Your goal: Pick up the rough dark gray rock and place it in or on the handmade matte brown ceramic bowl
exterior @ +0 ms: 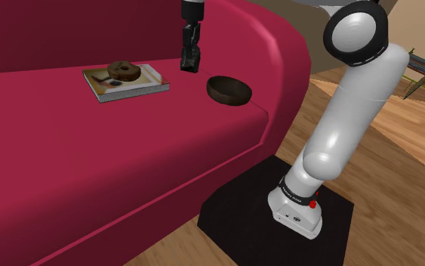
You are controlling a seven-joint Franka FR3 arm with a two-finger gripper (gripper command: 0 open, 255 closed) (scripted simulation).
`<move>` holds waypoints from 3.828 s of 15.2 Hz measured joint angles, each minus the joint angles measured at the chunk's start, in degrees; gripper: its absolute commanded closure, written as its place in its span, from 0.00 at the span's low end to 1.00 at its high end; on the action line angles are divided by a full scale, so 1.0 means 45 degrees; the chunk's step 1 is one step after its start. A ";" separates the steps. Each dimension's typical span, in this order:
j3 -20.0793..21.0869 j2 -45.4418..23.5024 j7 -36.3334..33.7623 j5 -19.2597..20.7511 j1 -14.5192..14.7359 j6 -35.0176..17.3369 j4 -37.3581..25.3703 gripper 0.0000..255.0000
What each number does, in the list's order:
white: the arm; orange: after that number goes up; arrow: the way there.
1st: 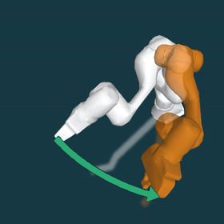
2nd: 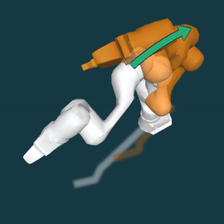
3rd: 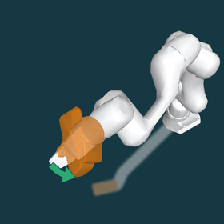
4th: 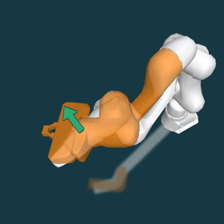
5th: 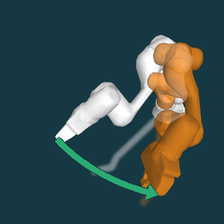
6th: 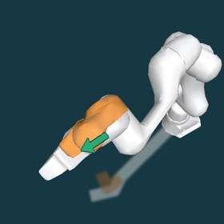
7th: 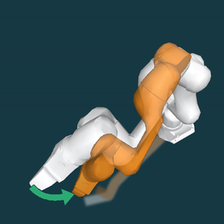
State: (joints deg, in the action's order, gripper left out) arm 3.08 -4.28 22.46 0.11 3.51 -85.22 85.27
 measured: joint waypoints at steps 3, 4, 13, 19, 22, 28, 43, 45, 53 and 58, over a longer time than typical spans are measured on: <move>-0.0003 -0.0183 0.0007 0.0011 -0.0002 0.0574 -0.0757 1.00; 0.0002 -0.0252 -0.0003 0.0014 0.0005 0.0771 -0.1021 1.00; 0.0034 -0.1040 -0.0066 0.0059 0.0058 0.2594 -0.3634 1.00; -0.0141 0.1664 0.0302 -0.0057 -0.0168 0.2400 -0.0730 1.00; -0.0305 0.3396 0.0586 -0.0078 -0.0290 0.2224 0.1174 1.00; -0.0578 0.5741 0.1012 -0.0010 -0.0426 0.2442 0.3288 1.00; -0.0578 0.6867 0.1008 -0.0021 -0.0420 -0.0013 0.6890 1.00; -0.0589 0.6873 0.1024 -0.0015 -0.0425 -0.0212 0.7094 1.00; -0.0598 0.6873 0.1037 -0.0011 -0.0429 -0.0276 0.7151 0.00; -0.0574 0.6733 0.1002 -0.0024 -0.0418 -0.0076 0.6811 0.00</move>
State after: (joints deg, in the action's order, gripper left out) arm 0.49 26.02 26.97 0.00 1.62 -85.56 115.92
